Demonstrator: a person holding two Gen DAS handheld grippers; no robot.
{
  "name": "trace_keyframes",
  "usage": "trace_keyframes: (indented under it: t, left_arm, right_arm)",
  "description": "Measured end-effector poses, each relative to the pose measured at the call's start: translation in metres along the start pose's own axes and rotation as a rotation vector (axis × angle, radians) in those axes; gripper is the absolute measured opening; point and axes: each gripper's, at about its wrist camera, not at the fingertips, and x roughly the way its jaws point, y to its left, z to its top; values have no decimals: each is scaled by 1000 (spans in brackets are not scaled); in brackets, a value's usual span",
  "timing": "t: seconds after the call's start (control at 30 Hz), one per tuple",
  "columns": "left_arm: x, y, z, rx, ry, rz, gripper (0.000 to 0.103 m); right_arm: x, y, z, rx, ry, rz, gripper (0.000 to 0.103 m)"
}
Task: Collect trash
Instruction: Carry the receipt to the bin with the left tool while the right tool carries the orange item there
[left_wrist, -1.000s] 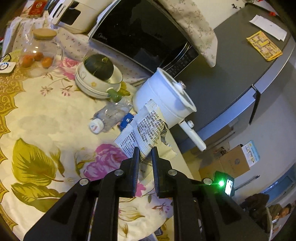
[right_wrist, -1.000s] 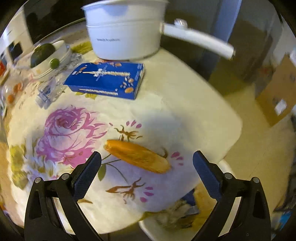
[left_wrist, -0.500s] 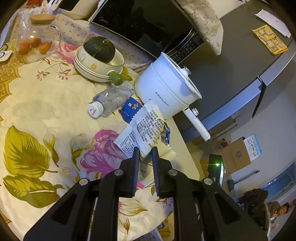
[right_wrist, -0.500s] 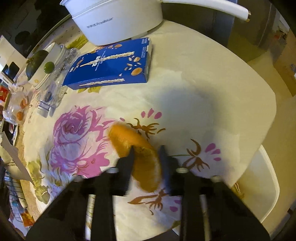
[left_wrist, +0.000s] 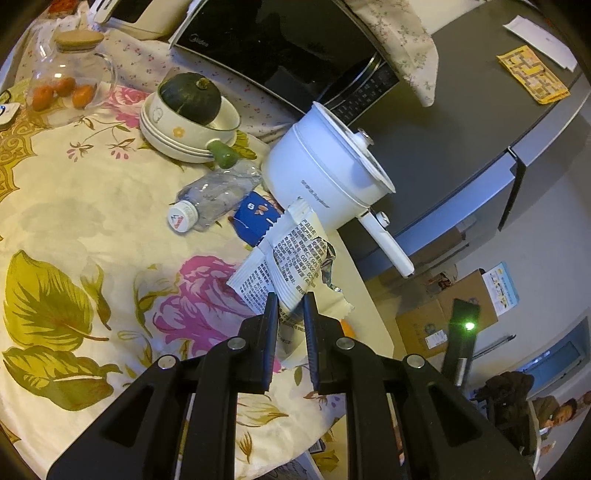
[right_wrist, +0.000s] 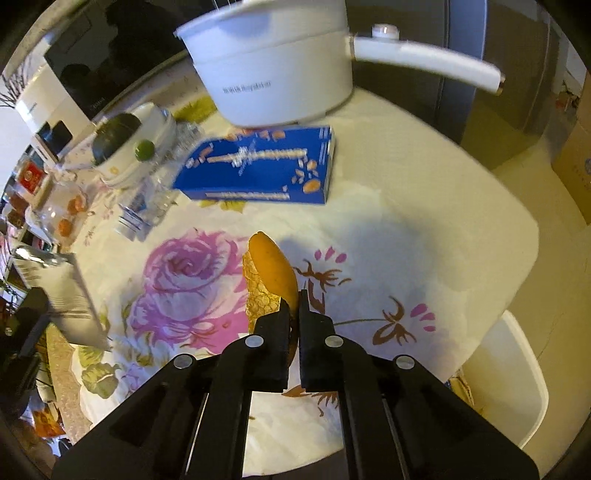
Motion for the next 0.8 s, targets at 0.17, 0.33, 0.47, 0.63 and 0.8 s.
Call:
trace_keyframes:
  t: [0.17,0.33,0.47,0.63,0.8]
  left_arm:
    - [1,-10,-5,21,9,-19,14]
    - [4,-24,-12,50,28,-47,14]
    - [7,-38,-20,80,43,-70,14]
    - [13,-59,-33,125,74,-102,14]
    - [25,-82,-51,181,124,-132,14]
  right_arm:
    - [-27,-4,-3,-4,-73,-7,3]
    - [-52,-16,-12,-10,-127,-36,3]
    - [-70,-29,-21,-17,-166,-73,3]
    - [-89,-43,-32,-26,-212,-120,3]
    - [-105,-64,-49,-27,-237,-191,3]
